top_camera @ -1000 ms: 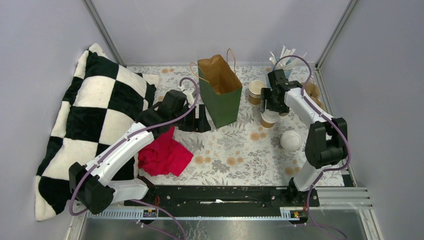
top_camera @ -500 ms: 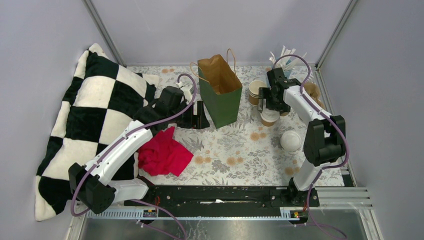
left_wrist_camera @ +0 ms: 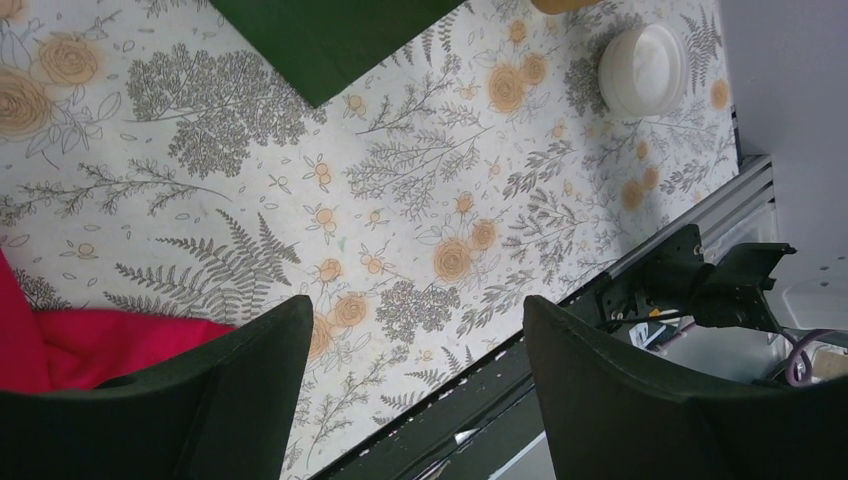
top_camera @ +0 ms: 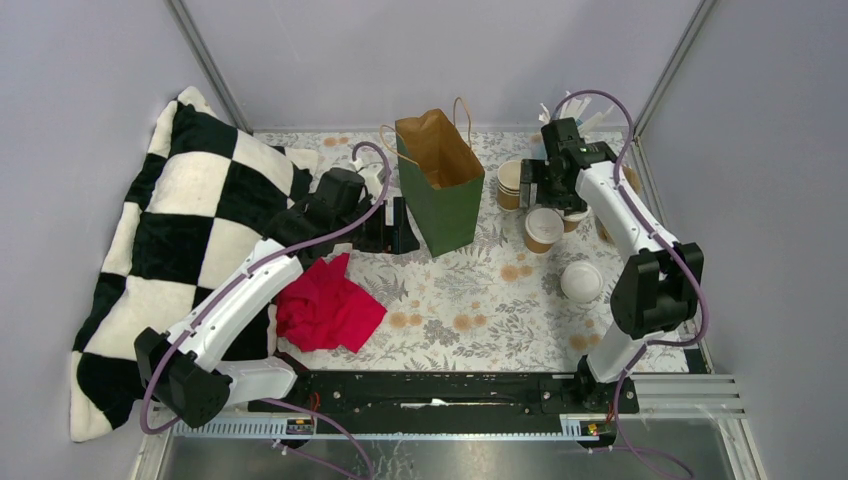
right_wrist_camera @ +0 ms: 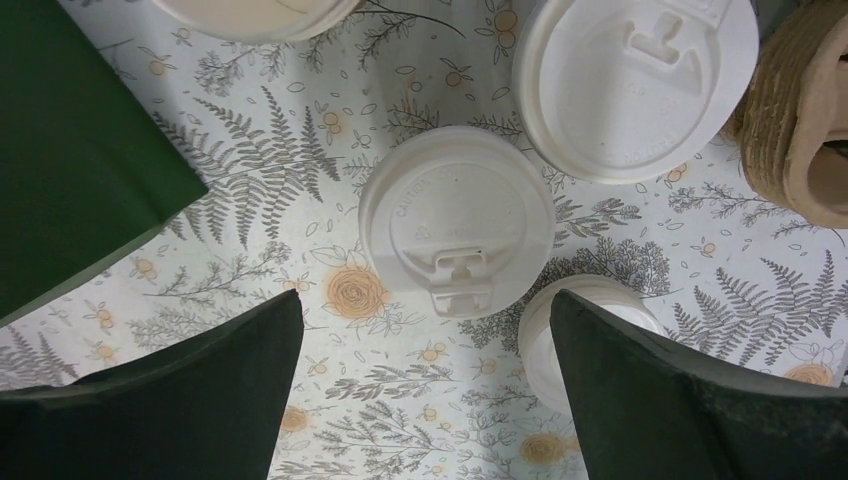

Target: Pack the takeout coffee

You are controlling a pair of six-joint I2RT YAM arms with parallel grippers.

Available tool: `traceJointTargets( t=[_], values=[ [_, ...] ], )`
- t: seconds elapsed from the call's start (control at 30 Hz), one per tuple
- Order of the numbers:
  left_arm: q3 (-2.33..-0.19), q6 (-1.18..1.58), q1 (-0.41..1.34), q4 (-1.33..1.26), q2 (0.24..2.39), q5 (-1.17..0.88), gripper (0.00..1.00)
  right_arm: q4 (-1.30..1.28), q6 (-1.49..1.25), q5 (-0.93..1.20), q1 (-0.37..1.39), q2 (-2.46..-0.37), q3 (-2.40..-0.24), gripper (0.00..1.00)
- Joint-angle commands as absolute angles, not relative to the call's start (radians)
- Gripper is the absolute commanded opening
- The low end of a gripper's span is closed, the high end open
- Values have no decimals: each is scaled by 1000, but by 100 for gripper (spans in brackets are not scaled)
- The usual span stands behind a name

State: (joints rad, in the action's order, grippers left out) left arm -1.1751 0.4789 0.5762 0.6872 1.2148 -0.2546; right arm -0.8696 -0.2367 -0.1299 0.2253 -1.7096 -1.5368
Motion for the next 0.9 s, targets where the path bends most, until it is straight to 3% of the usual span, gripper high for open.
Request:
traceJointTargets(
  t=[0.0, 0.13, 0.37, 0.67, 0.87],
  values=[
    [-1268, 460, 565, 679, 1193, -253, 81, -884, -225, -95, 193, -1632, -1596, 100],
    [-1379, 401, 555, 698, 1208, -238, 84, -864, -238, -30, 74, -1611, -1611, 98],
    [-1616, 174, 549, 770, 1298, -168, 92, -802, -334, -2, -122, -1630, -1585, 83],
    [-1563, 82, 542, 722, 1288, -118, 96, -813, -293, 142, -320, -1886, -1658, 56],
    [-1640, 107, 457, 745, 1360, -95, 96, -836, -271, 120, -346, -1989, -1796, 58]
  ],
)
